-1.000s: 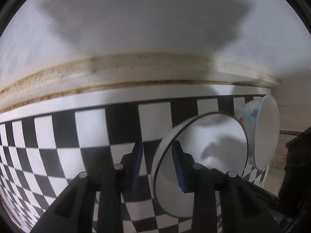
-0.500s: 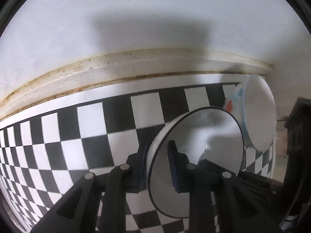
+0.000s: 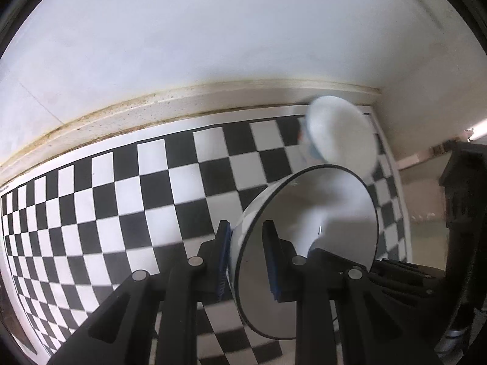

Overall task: Organize plates and bowls
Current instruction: 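Close both tools on the black-rimmed white bowl rim and lift it, then lower the black-rimmed bowl into the red-flower bowl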

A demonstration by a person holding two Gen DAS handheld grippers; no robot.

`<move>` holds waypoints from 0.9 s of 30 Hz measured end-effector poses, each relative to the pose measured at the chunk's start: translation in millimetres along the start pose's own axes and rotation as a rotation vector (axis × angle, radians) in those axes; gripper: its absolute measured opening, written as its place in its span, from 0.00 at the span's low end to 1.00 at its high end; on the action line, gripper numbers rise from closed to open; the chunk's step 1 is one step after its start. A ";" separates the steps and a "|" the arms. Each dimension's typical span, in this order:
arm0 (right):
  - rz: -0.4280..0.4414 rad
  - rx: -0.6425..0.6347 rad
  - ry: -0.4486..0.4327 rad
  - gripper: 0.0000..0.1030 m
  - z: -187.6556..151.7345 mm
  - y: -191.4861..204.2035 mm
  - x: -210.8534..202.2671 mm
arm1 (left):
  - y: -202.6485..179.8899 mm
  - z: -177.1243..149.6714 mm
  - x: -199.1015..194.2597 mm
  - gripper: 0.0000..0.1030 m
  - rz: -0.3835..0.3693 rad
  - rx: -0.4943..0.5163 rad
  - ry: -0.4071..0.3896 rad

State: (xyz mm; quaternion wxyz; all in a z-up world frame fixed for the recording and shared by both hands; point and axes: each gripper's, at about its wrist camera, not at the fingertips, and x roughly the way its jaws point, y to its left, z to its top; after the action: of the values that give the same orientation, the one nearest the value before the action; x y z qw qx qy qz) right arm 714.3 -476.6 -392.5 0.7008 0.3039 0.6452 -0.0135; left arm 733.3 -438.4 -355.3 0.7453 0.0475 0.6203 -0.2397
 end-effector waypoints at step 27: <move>-0.004 0.027 0.020 0.11 -173.5 -33.2 -34.8 | -45.0 -149.6 -50.7 0.19 -0.102 0.113 0.105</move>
State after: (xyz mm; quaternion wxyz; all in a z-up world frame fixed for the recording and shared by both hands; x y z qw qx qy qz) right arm 539.3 -439.7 -371.3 0.6899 0.3122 0.6527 -0.0205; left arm 573.8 -407.8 -330.9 0.6947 0.0705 0.6456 -0.3093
